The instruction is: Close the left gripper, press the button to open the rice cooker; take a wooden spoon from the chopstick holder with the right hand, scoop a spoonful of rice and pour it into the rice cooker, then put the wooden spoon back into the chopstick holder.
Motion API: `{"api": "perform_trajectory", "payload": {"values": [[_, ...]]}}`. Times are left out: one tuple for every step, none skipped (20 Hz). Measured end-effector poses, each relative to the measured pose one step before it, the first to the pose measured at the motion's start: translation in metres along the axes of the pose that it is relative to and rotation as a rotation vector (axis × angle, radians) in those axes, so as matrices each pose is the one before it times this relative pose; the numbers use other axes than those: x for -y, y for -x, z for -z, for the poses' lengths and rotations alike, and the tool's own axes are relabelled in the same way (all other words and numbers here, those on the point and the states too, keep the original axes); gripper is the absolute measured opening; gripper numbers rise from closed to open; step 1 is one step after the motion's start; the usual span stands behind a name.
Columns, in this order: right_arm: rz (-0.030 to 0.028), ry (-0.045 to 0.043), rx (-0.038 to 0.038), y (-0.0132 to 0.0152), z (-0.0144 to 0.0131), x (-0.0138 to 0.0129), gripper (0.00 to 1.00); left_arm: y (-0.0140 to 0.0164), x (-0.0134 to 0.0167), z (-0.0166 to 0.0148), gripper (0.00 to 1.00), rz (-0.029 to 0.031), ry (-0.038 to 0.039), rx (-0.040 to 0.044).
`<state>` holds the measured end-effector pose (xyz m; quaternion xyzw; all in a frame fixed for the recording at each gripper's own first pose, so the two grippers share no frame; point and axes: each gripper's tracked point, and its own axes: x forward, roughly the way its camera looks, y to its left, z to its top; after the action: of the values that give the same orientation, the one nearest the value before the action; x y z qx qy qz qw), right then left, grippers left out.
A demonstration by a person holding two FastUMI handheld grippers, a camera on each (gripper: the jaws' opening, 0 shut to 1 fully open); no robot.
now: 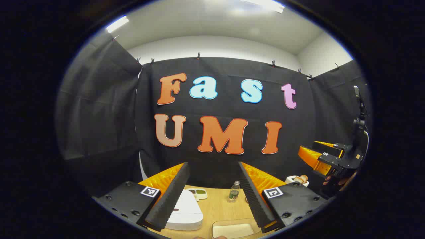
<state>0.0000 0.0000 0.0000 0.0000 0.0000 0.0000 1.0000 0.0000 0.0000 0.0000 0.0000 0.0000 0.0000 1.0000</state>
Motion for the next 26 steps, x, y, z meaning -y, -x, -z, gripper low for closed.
{"api": "perform_trajectory", "payload": {"values": [[0.0034,-0.00271,0.00365,0.00136,-0.00111,0.00005,0.96,-0.0006,0.00008,-0.00091,1.0,-0.00167,-0.00215,0.00079],[0.00226,-0.00362,0.00491,0.00009,-0.00088,0.00026,0.95,-0.00061,0.00059,0.00093,1.0,0.00073,-0.00082,0.00094],[0.00152,-0.00267,0.00105,0.00148,-0.00106,0.00045,0.95,-0.00029,0.00007,-0.00075,1.0,-0.00053,0.00049,0.00136],[-0.00044,-0.0013,0.00306,0.00015,-0.00101,0.00036,0.97,-0.00046,-0.00169,0.00109,1.0,-0.00232,-0.00098,-0.00029],[0.00029,0.00266,0.00271,0.00024,-0.00079,0.00008,0.97,-0.00047,0.00003,0.00075,1.0,-0.00194,-0.00101,0.00061],[-0.00166,0.00319,0.00212,0.00031,-0.00015,-0.00087,0.97,-0.0005,0.0004,-0.00028,0.99,0.00004,-0.00156,0.00243],[0.00055,0.00138,0.00206,-0.00078,0.00015,-0.00034,0.96,-0.00079,0.00065,-0.00041,0.99,0.00215,-0.00312,0.00246],[0.00111,-0.00095,-0.0026,-0.00037,0.00081,-0.00022,0.94,-0.00067,0.00056,0.0014,0.99,0.00118,-0.00421,-0.00236],[0.00088,-0.00109,-0.00179,-0.00072,0.00036,0.00024,0.94,-0.00036,0.00116,0.00029,0.99,0.00403,-0.00195,-0.00259],[0.00187,-0.00003,-0.00476,-0.0009,0.00201,0.00075,0.96,-0.00038,0.00099,0.00209,0.98,0.00266,-0.00062,-0.00333],[0.00102,0.00153,-0.00385,-0.00126,0.0005,-0.00023,0.94,-0.00041,0.00029,0.00102,0.98,0.00196,0.00041,-0.00344],[0.00338,0.00109,-0.00155,-0.00131,-0.00048,0.00055,0.97,-0.00199,0.00023,0.00261,0.98,0.00002,-0.00147,-0.00451],[0.0001,-0.00084,-0.00177,0.00038,0.00075,-0.00097,0.97,-0.00079,-0.00133,-0.00122,0.98,-0.00122,-0.00128,-0.00055],[0.00104,-0.00208,0.00087,-0.00076,-0.00041,0.00039,0.97,-0.00022,-0.0008,-0.00092,0.98,0.00038,-0.00223,0.00072],[0.00204,-0.0027,0.00058,0.0006,-0.00029,0.00091,0.97,-0.0006,0.00043,-0.00059,0.99,0.00013,-0.00197,0.00327],[0.00156,-0.00121,0.00216,-0.00013,-0.0009,0.00005,0.97,-0.00002,0.00007,-0.00016,0.99,-0.00036,-0.00339,0.00057],[0.00422,-0.00028,0.00288,0.00035,-0.00022,0.00051,0.97,-0.00083,-0.00187,0.00001,0.99,-0.00228,0.00065,0.00342],[0.00053,0.00002,-0.00036,-0.00006,0.00107,0.00014,0.95,-0.00203,-0.0007,-0.00136,1.0,-0.00267,0.0017,0.00068],[0.00098,0.00157,-0.00198,-0.00058,0.00044,-0.00012,0.95,-0.0011,-0.00213,0.00155,1.0,-0.00781,-0.00137,-0.00272],[-0.00067,0.00132,-0.00392,-0.0008,0.00046,-0.00036,0.94,-0.0014,-0.00283,0.00098,1.0,-0.00846,-0.00279,-0.00599],[0.00054,0.0018,-0.00229,-0.00007,0.00065,0.00046,0.96,-0.00019,-0.00345,0.00294,1.0,-0.00983,0.00016,-0.0056],[0.0009,0.00149,-0.00201,-0.0012,0.00106,0.00027,0.96,-0.00121,-0.00336,0.00169,1.0,-0.00958,0.00364,-0.0063],[0.00091,0.00074,-0.00401,-0.00054,0.00045,-0.00012,0.96,-0.00248,-0.00608,0.00362,1.0,-0.01397,0.00353,-0.01114],[0.00067,-0.00067,-0.0031,-0.00103,0.00052,-0.00021,0.95,-0.0014,-0.00715,0.00438,1.0,-0.01631,0.0002,-0.01521],[0.00009,-0.00202,-0.0058,0.00008,0.00115,0.0001,0.95,-0.00283,-0.00914,0.00438,0.95,-0.02548,0.00305,-0.01297],[0.00155,-0.00256,-0.00186,-0.00114,0.00147,0.00067,0.94,-0.00247,-0.01012,0.00591,0.95,-0.02297,0.00543,-0.01767]]}}
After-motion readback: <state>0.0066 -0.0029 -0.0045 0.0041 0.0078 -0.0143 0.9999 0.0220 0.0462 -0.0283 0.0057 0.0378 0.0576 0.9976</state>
